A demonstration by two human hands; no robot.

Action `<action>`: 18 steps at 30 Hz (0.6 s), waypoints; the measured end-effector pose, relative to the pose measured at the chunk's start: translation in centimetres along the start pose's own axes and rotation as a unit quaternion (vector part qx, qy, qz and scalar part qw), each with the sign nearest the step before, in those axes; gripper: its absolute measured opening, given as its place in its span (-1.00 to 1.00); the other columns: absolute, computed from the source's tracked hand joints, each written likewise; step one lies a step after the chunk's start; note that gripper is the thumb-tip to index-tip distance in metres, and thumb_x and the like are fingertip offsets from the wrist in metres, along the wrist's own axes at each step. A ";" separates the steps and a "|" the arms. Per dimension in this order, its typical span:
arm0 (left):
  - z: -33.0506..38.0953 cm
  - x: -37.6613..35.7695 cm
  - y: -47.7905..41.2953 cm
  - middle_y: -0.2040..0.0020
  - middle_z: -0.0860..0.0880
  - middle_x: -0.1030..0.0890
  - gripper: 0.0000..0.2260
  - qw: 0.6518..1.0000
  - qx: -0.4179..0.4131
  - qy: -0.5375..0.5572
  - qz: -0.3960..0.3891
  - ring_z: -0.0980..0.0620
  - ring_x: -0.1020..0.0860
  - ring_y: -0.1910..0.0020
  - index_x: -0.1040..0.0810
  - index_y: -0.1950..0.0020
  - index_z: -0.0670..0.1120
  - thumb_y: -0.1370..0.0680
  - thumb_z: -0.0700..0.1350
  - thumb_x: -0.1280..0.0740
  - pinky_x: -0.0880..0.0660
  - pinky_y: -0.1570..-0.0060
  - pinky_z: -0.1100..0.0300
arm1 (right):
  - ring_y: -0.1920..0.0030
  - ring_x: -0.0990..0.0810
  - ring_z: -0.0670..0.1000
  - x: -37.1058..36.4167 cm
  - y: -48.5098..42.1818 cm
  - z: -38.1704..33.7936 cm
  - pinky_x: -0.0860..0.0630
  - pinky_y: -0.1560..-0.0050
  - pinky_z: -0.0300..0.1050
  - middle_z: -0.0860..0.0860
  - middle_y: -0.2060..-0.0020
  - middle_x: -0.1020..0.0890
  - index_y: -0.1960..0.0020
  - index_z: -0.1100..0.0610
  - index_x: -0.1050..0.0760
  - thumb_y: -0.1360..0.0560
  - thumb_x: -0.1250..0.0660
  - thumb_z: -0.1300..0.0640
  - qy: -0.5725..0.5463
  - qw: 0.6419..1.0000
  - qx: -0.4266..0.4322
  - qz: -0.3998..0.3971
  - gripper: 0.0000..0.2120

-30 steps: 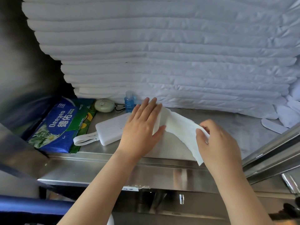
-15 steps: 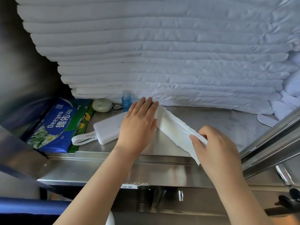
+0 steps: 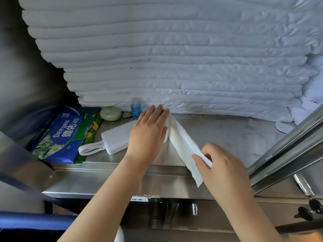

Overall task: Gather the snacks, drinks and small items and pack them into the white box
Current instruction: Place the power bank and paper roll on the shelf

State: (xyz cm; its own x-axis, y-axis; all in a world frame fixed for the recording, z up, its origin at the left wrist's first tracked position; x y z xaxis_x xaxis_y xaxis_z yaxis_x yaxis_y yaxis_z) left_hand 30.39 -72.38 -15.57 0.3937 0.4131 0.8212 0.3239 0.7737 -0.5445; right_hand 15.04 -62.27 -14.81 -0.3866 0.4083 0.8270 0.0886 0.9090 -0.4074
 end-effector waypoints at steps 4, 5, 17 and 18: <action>-0.2 0.1 -0.1 -0.25 -0.13 -0.55 -0.55 1.000 -0.003 0.013 0.005 -0.18 -0.50 -0.24 -0.53 -0.28 -0.17 -0.40 -0.26 -0.47 -0.40 -0.22 -0.04 | 0.53 -0.24 -0.13 -0.4 0.3 0.0 -0.13 0.54 -0.34 -0.11 0.51 -0.23 0.34 0.05 -0.23 -0.38 -0.46 0.13 -0.027 1.000 0.004 0.002 -0.61; -0.3 0.1 -0.2 -0.24 -0.12 -0.56 -0.55 1.000 0.002 0.021 0.004 -0.18 -0.51 -0.21 -0.53 -0.27 -0.15 -0.40 -0.25 -0.48 -0.46 -0.15 -0.03 | 0.52 -0.24 -0.14 -0.5 0.3 0.1 -0.12 0.52 -0.36 -0.10 0.50 -0.24 0.34 0.05 -0.24 -0.38 -0.46 0.13 -0.032 0.999 0.005 0.004 -0.62; 0.5 0.9 0.1 -0.37 -0.15 -0.40 -0.46 0.999 -0.005 -0.020 -0.029 -0.18 -0.38 -0.32 -0.37 -0.42 -0.15 -0.48 -0.01 -0.37 -0.37 -0.26 -0.02 | 0.46 -0.27 -0.03 0.2 -1.1 1.9 -0.15 0.45 -0.38 -0.11 0.42 -0.33 0.29 0.07 -0.35 -0.39 -0.45 0.15 -0.039 0.999 0.012 0.011 -0.74; 0.5 0.9 0.4 -0.45 -0.13 -0.31 -0.45 0.998 -0.027 -0.025 -0.045 -0.15 -0.28 -0.42 -0.29 -0.47 -0.12 -0.49 -0.07 -0.32 -0.27 -0.36 0.00 | 0.45 -0.27 -0.02 0.3 -1.2 1.9 -0.14 0.45 -0.39 -0.11 0.41 -0.33 0.28 0.07 -0.36 -0.38 -0.46 0.15 -0.040 0.999 0.016 0.014 -0.75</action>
State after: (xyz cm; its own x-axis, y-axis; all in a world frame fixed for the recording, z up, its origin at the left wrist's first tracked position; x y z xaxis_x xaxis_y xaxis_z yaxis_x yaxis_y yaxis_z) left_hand 30.43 -71.43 -14.92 0.3182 0.3676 0.8739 0.4021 0.7824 -0.4755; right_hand 13.03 -63.37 -14.83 -0.4558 0.4250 0.7821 0.0710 0.8932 -0.4440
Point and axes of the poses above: each hand's wrist, its own y-axis away from the middle knuckle, its own x-axis out of the back of the hand, z = x × y, the point moved 4 cm from there along -y, towards the middle knuckle
